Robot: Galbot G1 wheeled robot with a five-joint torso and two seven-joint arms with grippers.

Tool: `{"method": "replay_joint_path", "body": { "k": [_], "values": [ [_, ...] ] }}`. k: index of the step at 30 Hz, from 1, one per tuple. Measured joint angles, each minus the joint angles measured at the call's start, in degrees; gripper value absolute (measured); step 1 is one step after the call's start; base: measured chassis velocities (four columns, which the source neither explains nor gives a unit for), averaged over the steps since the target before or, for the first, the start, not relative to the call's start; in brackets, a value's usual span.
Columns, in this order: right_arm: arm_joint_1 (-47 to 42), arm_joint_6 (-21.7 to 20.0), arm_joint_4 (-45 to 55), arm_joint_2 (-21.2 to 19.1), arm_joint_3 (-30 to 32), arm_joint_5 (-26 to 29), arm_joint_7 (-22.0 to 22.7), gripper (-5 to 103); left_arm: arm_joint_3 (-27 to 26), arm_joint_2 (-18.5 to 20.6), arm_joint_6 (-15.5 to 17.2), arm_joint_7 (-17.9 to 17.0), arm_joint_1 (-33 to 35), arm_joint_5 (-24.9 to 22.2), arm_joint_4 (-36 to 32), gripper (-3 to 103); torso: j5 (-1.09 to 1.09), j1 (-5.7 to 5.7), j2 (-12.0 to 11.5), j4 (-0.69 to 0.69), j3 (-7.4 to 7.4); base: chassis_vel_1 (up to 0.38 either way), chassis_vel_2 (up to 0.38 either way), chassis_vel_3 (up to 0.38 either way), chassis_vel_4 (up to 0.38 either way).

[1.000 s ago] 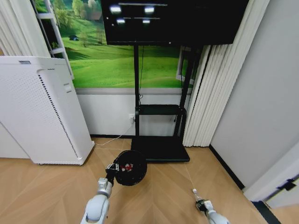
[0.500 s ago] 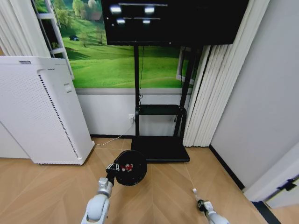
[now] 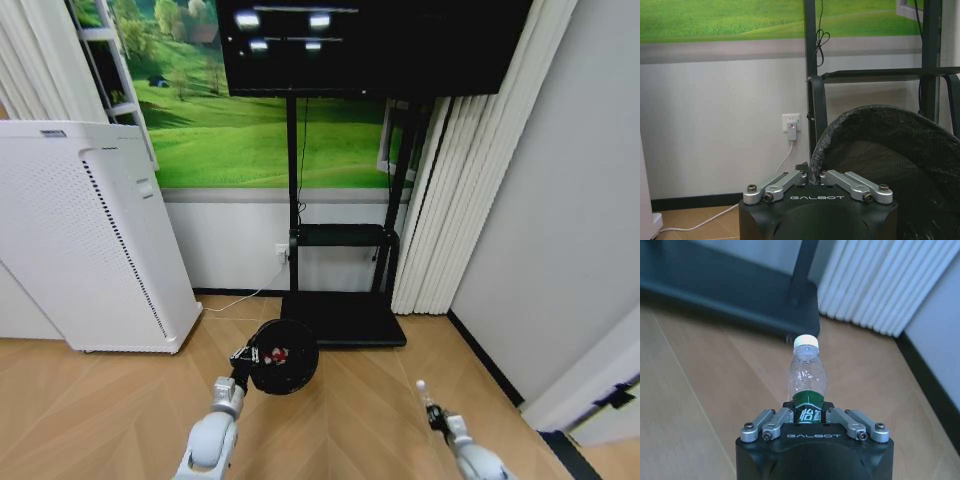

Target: Pick up the trash bin and place the garbage on the floor into it.

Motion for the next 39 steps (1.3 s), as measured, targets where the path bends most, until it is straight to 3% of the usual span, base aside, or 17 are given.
{"method": "replay_joint_path", "body": {
  "k": [5, 10, 12, 13, 14, 16, 17, 22, 26, 39],
  "values": [
    [-2.2, 2.3, 9.4, -4.5, 2.7, 1.5, -1.4, 23, -1.3, -0.7, 0.0, -0.2, 1.4, 0.5, -1.4, 4, 0.0, 0.0, 0.0, 0.02, 0.0, 0.0, 0.0, 0.0, 0.0],
    [-4.4, 6.1, 14.1, -6.3, 6.2, 1.0, -4.4, 23, -1.8, -1.2, 0.0, -0.2, 2.5, 0.9, -2.6, 4, -0.01, 0.0, 0.0, 0.04, 0.0, 0.0, 0.0, 0.0, 0.0],
    [-6.9, 10.1, 17.3, -6.6, 9.5, 1.5, -7.6, 23, -1.9, -1.3, 0.0, -0.3, 2.4, 1.0, -2.6, 4, -0.01, 0.0, 0.0, 0.0, 0.0, 0.0, 0.0, 0.0, 0.0],
    [-8.8, 13.4, 19.7, -6.8, 11.7, 1.9, -11.3, 23, -1.9, -1.3, -0.1, -0.3, 2.1, 1.0, -2.5, 4, -0.01, 0.0, 0.0, -0.01, 0.0, 0.0, 0.0, 0.0, 0.0],
    [-8.8, 13.4, 19.7, -6.8, 11.7, 1.9, -11.3, 23, -1.9, -1.3, -0.1, -0.3, 2.1, 1.0, -2.5, 4, -0.01, 0.0, 0.0, -0.01, 0.0, 0.0, 0.0, 0.0, 0.0],
    [-10.6, 17.7, 22.1, -6.9, 13.8, 2.4, -17.1, 23, -2.0, -1.3, -0.1, -0.3, 1.6, 1.0, -2.3, 4, -0.01, 0.0, 0.0, 0.0, 0.0, 0.0, 0.0, 0.0, 0.0],
    [-10.6, 17.7, 22.1, -6.9, 13.8, 2.4, -17.1, 23, -2.0, -1.3, -0.1, -0.3, 1.6, 1.0, -2.3, 4, -0.01, 0.0, 0.0, 0.0, 0.0, 0.0, 0.0, 0.0, 0.0],
    [-12.8, 25.3, 26.3, -6.9, 15.7, 2.7, -27.9, 23, -1.7, -1.6, 0.3, -0.4, 0.7, 1.2, -2.3, 4, -0.01, 0.0, 0.0, 0.02, 0.0, 0.0, 0.0, 0.0, 0.0],
    [-13.5, 27.6, 30.0, -6.4, 14.9, 2.4, -32.1, 23, -0.2, -2.5, 0.6, -0.4, 0.0, 2.0, -2.0, 4, -0.01, 0.0, 0.0, 0.0, 0.0, 0.0, 0.0, 0.0, 0.0],
    [-6.5, 25.5, 31.6, -3.1, 4.6, -0.5, -32.7, 23, 5.5, -4.9, -0.2, -0.5, -1.6, 5.0, 1.5, 4, 0.0, 0.0, 0.0, 0.02, 0.0, 0.0, 0.0, 0.0, 0.0]
  ]
}}
